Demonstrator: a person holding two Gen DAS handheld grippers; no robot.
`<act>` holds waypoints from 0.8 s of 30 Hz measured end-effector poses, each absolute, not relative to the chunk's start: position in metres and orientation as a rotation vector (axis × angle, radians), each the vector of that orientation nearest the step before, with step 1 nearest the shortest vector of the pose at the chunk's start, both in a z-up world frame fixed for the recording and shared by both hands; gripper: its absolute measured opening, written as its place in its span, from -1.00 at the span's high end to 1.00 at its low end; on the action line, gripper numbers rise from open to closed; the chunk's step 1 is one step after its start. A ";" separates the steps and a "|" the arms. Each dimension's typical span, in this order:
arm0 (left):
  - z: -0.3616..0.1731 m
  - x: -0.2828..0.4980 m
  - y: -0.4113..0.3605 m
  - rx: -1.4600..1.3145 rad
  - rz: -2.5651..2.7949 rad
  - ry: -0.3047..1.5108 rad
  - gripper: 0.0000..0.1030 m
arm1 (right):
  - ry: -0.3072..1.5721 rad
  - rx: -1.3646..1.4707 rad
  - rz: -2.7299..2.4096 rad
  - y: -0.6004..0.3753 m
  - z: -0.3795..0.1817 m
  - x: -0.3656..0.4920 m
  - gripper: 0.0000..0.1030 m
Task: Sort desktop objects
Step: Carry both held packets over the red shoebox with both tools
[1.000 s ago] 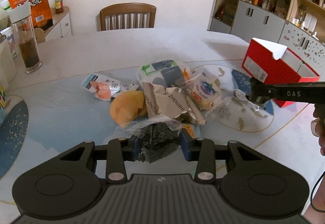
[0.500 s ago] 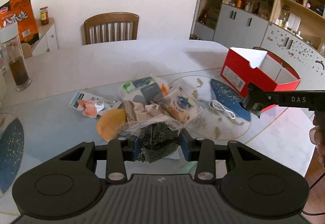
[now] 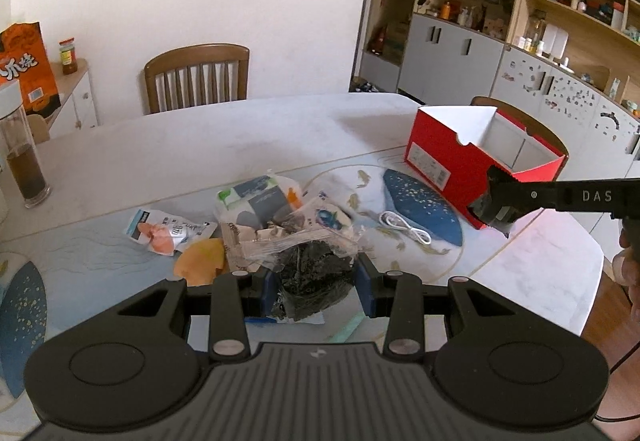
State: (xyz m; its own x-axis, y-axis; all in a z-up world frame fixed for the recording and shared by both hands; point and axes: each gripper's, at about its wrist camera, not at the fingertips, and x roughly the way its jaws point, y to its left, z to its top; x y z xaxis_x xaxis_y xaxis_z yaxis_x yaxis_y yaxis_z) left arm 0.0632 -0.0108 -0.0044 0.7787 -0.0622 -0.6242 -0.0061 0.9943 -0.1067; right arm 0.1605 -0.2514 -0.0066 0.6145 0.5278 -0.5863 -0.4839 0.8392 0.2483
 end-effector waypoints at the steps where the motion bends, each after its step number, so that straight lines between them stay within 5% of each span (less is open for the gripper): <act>1: -0.004 0.063 -0.012 -0.105 -0.032 0.678 0.26 | 0.696 0.070 0.585 -0.253 -0.005 0.161 0.41; 24: 0.017 0.139 -0.083 -0.096 -0.051 0.637 0.26 | 0.649 0.084 0.627 -0.318 0.027 0.235 0.41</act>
State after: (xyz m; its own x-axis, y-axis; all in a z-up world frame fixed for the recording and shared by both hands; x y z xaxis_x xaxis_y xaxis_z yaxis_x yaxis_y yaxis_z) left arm 0.1392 -0.0830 0.0167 0.8028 -0.0771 -0.5913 0.0178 0.9943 -0.1055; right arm 0.2351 -0.3185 0.0271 0.6199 0.5703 -0.5389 -0.5196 0.8130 0.2627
